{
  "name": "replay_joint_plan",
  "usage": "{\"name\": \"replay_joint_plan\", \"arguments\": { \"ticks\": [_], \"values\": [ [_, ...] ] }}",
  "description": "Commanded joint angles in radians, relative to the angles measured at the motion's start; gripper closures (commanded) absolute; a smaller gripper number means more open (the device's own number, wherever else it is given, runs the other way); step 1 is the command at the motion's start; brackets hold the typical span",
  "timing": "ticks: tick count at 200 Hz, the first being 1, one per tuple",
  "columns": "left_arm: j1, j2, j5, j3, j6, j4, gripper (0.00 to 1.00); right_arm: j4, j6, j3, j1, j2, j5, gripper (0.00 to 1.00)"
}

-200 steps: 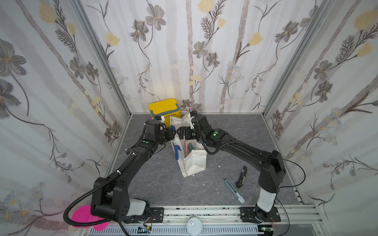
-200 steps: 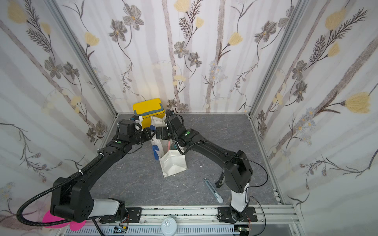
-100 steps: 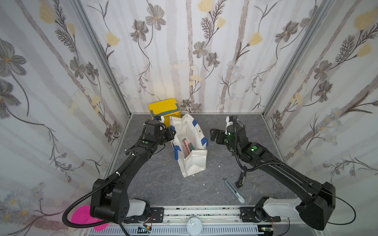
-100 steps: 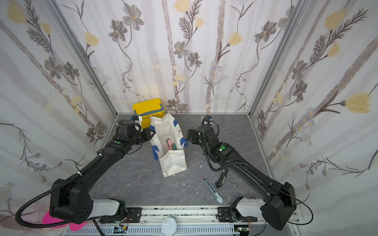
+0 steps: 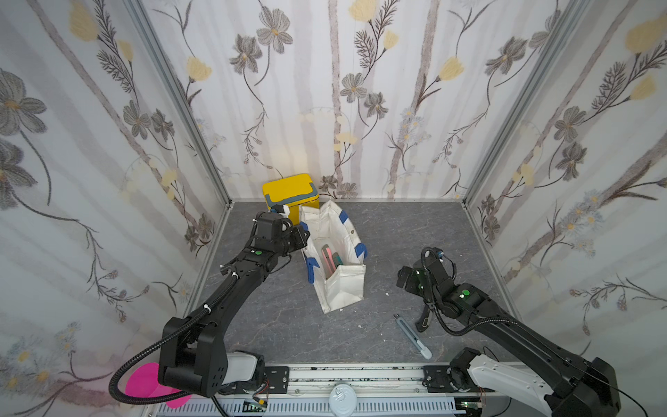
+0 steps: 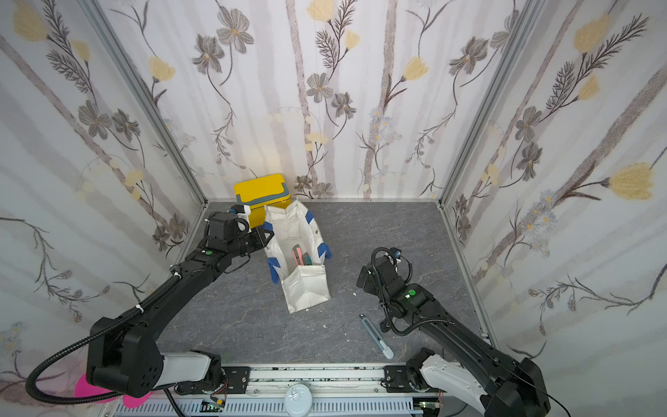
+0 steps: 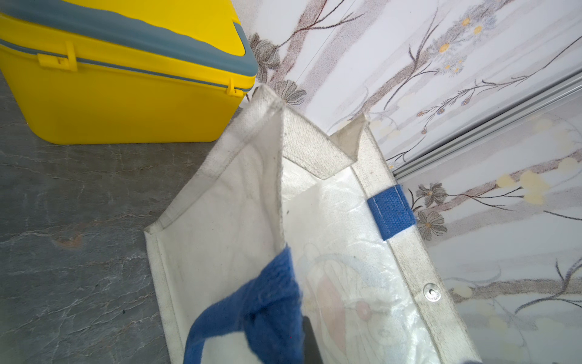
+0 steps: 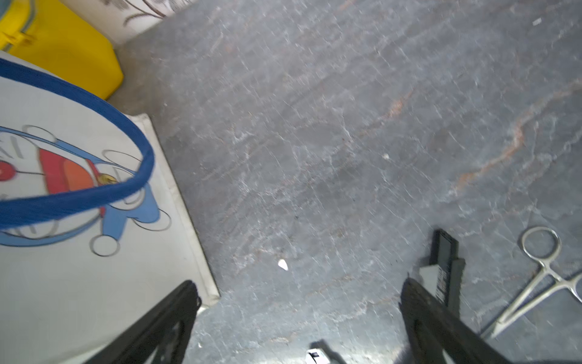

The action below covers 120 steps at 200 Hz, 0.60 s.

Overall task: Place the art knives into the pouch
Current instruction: Pick up the utility knife at the center of the board.

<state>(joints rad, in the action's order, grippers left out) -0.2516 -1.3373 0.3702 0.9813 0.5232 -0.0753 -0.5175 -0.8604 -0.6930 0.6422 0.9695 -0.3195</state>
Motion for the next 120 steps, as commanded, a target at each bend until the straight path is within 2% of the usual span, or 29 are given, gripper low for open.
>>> {"name": "replay_joint_plan", "arguments": {
  "ticks": [1, 67, 79, 94, 120],
  "values": [
    [0.000, 0.000, -0.006, 0.004, 0.002, 0.046, 1.00, -0.049, -0.080, 0.041, 0.001, -0.047, 0.042, 0.07],
    [0.003, -0.012, -0.014, 0.006, -0.005, 0.037, 1.00, -0.146, -0.124, 0.127, 0.013, -0.061, 0.162, 0.25],
    [0.002, -0.014, -0.016, 0.009, -0.007, 0.037, 1.00, -0.145, -0.129, 0.142, 0.025, -0.063, 0.175, 0.39],
    [0.004, -0.016, -0.016, 0.013, -0.007, 0.035, 1.00, -0.135, -0.137, 0.155, 0.055, -0.060, 0.193, 0.50],
    [0.005, -0.022, -0.016, 0.010, -0.006, 0.034, 1.00, -0.117, -0.162, 0.172, 0.128, -0.025, 0.216, 0.49]
  ]
}}
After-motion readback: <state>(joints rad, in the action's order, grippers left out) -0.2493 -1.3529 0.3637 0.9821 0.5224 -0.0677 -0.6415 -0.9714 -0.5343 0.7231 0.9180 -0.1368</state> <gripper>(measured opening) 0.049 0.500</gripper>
